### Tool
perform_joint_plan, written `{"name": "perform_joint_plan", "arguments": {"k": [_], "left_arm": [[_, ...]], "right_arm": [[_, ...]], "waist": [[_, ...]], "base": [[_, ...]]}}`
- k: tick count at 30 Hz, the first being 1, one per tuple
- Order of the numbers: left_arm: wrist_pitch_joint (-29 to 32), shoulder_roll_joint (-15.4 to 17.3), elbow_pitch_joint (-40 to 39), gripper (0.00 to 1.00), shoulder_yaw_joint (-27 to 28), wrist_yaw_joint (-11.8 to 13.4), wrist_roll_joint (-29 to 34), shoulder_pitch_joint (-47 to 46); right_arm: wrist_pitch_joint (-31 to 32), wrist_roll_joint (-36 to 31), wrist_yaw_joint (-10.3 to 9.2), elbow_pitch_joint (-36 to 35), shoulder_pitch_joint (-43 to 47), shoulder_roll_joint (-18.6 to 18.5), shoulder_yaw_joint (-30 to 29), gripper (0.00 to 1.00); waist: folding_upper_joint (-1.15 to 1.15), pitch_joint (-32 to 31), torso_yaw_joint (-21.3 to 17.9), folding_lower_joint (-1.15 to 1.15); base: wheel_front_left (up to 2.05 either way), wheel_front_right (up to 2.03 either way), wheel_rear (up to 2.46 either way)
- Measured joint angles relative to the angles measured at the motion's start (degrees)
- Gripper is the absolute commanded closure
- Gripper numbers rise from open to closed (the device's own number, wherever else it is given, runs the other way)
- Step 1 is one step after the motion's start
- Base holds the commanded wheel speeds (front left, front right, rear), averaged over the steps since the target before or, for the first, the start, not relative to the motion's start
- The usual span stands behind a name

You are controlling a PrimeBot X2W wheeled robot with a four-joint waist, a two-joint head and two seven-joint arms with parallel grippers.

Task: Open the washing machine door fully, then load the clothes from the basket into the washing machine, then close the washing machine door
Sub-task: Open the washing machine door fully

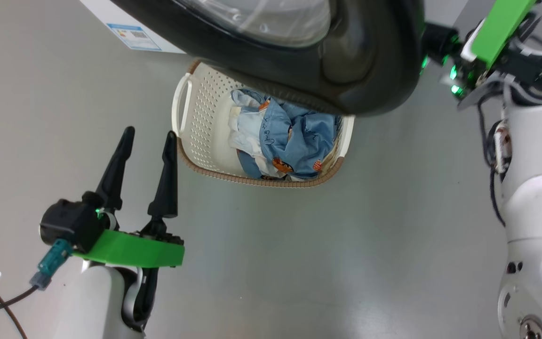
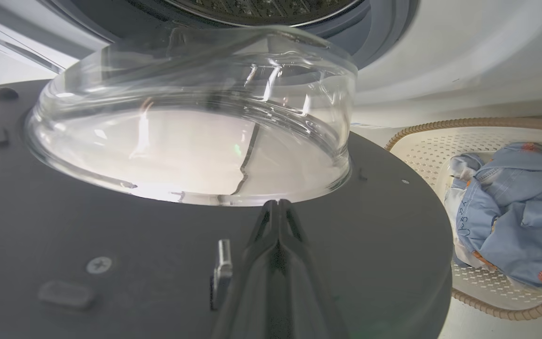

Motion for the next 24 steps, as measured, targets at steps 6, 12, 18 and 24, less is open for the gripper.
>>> {"name": "perform_joint_plan", "arguments": {"k": [6, 12, 18, 24], "left_arm": [[0.0, -0.01, -0.14, 0.0, 0.35, 0.0, 0.25, 0.12], [0.0, 0.0, -0.34, 0.0, 0.89, 0.0, 0.64, 1.24], [0.0, 0.0, -0.38, 0.0, 1.27, 0.0, 0.68, 1.44], [0.0, 0.0, -0.54, 0.0, 1.72, 0.0, 0.76, 1.71]], "right_arm": [[3.39, 2.03, 0.01, -2.56, 4.11, 0.42, 2.97, 1.0], [6.31, 4.69, 0.01, -4.41, 7.79, 0.23, 6.53, 1.0], [7.28, 7.53, 0.01, -5.82, 11.13, 0.1, 10.22, 1.0], [6.93, 11.69, 0.01, -6.69, 13.97, -0.09, 16.82, 1.0]], "waist": [[0.0, -1.06, -0.04, 0.0], [0.0, -2.22, 0.18, 0.0], [0.0, -3.1, 0.5, 0.0], [0.0, -3.75, 0.74, 0.0]], "base": [[0.0, 0.0, 0.0], [0.0, 0.0, 0.0], [0.0, 0.0, 0.0], [0.0, 0.0, 0.0]]}}
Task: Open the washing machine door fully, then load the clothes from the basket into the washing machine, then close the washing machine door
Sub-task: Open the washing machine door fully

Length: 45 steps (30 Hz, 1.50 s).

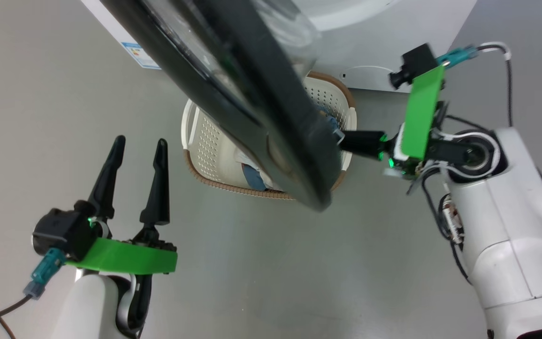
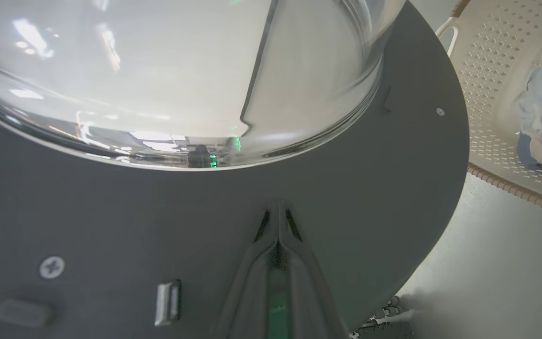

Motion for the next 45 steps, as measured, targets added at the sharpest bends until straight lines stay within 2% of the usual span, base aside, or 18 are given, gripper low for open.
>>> {"name": "perform_joint_plan", "arguments": {"k": [13, 20, 32, 38, 45], "left_arm": [[0.0, 0.0, 0.03, 0.0, 0.64, 0.0, 0.02, 0.62], [0.0, 0.0, 0.25, 0.0, 1.07, 0.0, 0.02, 0.63], [0.0, 0.0, 0.47, 0.0, 1.51, 0.0, 0.38, 1.97], [0.0, 0.0, 0.82, 0.0, 2.34, 0.0, 0.62, 2.51], [0.0, 0.01, 2.52, 0.0, 3.89, 0.0, 2.3, 5.72]], "right_arm": [[-6.28, 8.29, 0.0, 1.49, 1.05, -0.11, 16.28, 1.0], [-9.48, 11.79, 0.0, 2.97, 1.04, -0.12, 22.29, 1.0], [-12.84, 14.97, 0.0, 5.1, 1.15, -0.22, 26.15, 1.0], [-14.54, 15.05, 0.0, 5.86, 1.94, -0.23, 25.59, 1.0], [-17.02, 17.05, 0.0, 5.7, 6.98, -1.62, 23.21, 1.0]], "waist": [[0.0, -0.72, 0.31, 0.0], [0.0, -1.29, 0.41, 0.0], [0.0, -3.04, 0.73, 0.0], [0.0, -4.5, 0.38, 0.0], [0.0, -7.87, -0.75, 0.0]], "base": [[0.0, 0.0, 0.0], [0.0, 0.0, 0.0], [0.0, 0.0, 0.0], [0.0, 0.0, 0.0], [0.0, 0.0, 0.0]]}}
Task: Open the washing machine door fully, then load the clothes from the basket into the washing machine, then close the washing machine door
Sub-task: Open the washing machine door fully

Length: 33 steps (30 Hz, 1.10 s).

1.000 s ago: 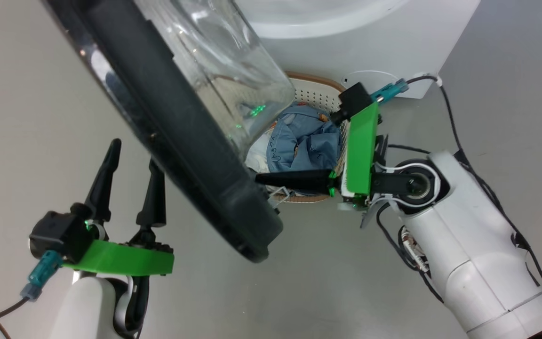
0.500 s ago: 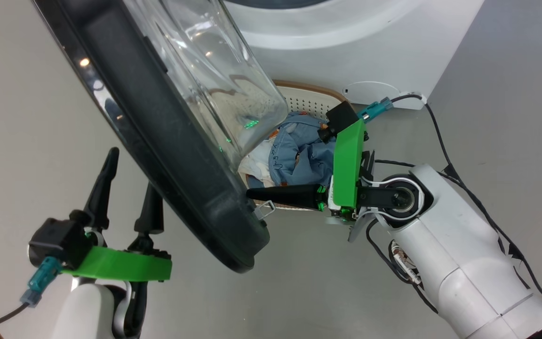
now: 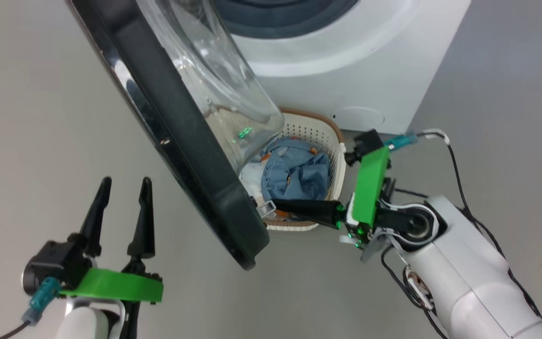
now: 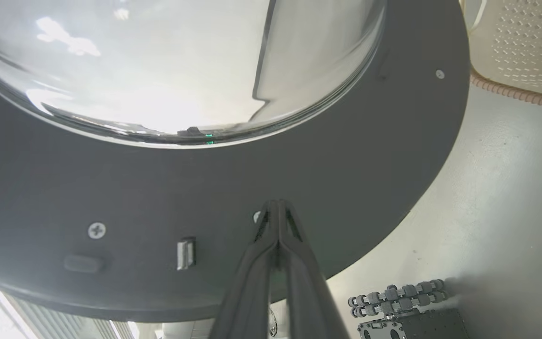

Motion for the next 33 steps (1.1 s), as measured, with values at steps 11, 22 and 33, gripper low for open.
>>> {"name": "perform_joint_plan", "arguments": {"k": [11, 22, 33], "left_arm": [[0.0, 0.14, 1.53, 0.0, 4.04, 0.0, 2.63, 6.28], [0.0, 0.15, 0.85, 0.0, 6.34, 0.0, 3.26, 9.71], [0.0, 0.19, -0.37, 0.0, 8.02, 0.0, 3.26, 11.46]], "right_arm": [[-4.61, 3.0, 0.0, -3.9, 10.06, -0.78, -3.82, 1.0], [-9.39, 3.7, 0.0, -8.28, 15.96, -0.7, -6.25, 0.0], [-29.82, -6.68, 0.0, -14.16, 19.23, -0.79, -11.07, 0.0]], "waist": [[0.0, -7.07, -3.12, 0.0], [0.0, -10.96, -7.67, 0.0], [0.0, -13.11, -10.43, 0.0]], "base": [[0.0, 0.0, 0.0], [0.0, 0.0, 0.0], [0.0, 0.0, 0.0]]}}
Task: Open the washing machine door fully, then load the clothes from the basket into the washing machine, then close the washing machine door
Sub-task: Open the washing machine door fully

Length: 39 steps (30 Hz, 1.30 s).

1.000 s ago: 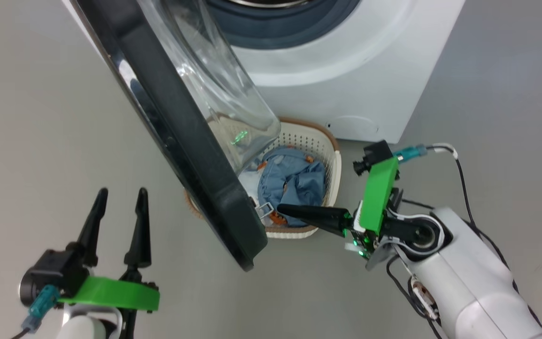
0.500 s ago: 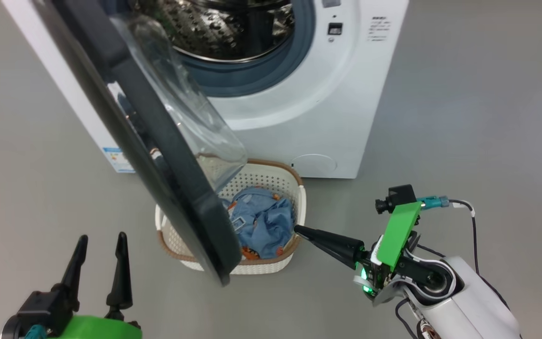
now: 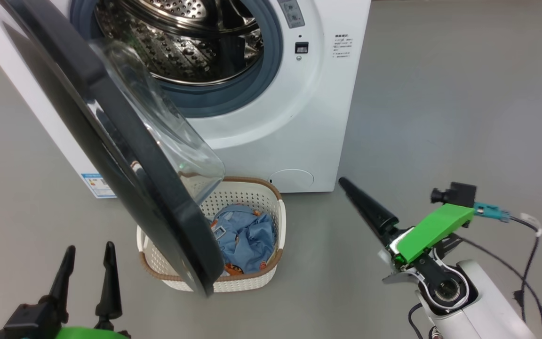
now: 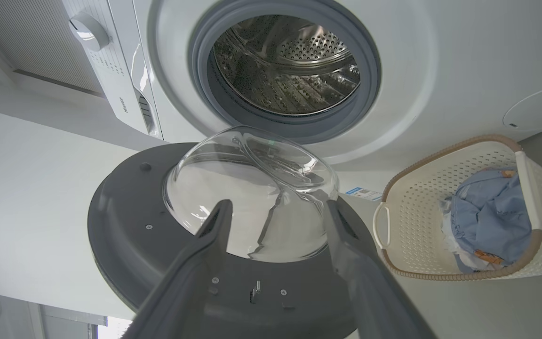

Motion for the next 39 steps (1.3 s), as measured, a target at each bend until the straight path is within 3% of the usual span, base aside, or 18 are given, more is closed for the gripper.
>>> {"name": "perform_joint_plan", "arguments": {"k": [9, 15, 18, 22, 30, 39], "left_arm": [[0.0, 0.01, -0.46, 0.0, 1.18, 0.0, 0.0, 1.3], [0.0, 0.02, -0.78, 0.0, 1.49, 0.0, 0.0, 1.4], [0.0, 0.02, -1.13, 0.0, 1.46, 0.08, 0.0, 2.24], [0.0, 0.02, -1.57, 0.0, 1.44, 0.56, 0.0, 2.54], [0.0, 0.04, -1.89, 0.0, 1.18, 1.2, 0.0, 3.27], [0.0, 0.07, -2.59, 0.0, 0.63, 2.58, 1.09, 3.39]], "right_arm": [[-19.03, -15.5, 0.0, -2.02, 1.04, -3.44, 0.69, 0.0], [-28.46, -21.96, 0.0, -2.72, 1.18, -5.39, 0.56, 0.0], [-30.22, -27.48, 0.0, -3.01, 1.94, -7.19, -0.09, 0.0], [-30.81, -33.9, 0.0, -4.33, 4.55, -6.88, -3.74, 0.0], [-30.85, -52.5, 0.01, -10.2, 12.13, -3.53, -11.34, 0.0], [-30.85, -64.86, 0.02, -13.22, 19.61, -0.49, -15.06, 0.0]], "waist": [[0.0, -0.68, -1.38, 0.0], [0.0, -1.27, -2.37, 0.0], [0.0, -1.52, -2.86, 0.0], [0.0, -1.73, -3.46, 0.0], [0.0, -1.85, -3.9, 0.0], [0.0, -2.21, -3.65, 0.0]], "base": [[0.0, 0.0, 0.0], [0.0, 0.0, 0.0], [0.0, 0.0, 0.0], [0.0, 0.0, 0.0], [0.0, 0.0, 0.0], [0.0, 0.0, 0.0]]}}
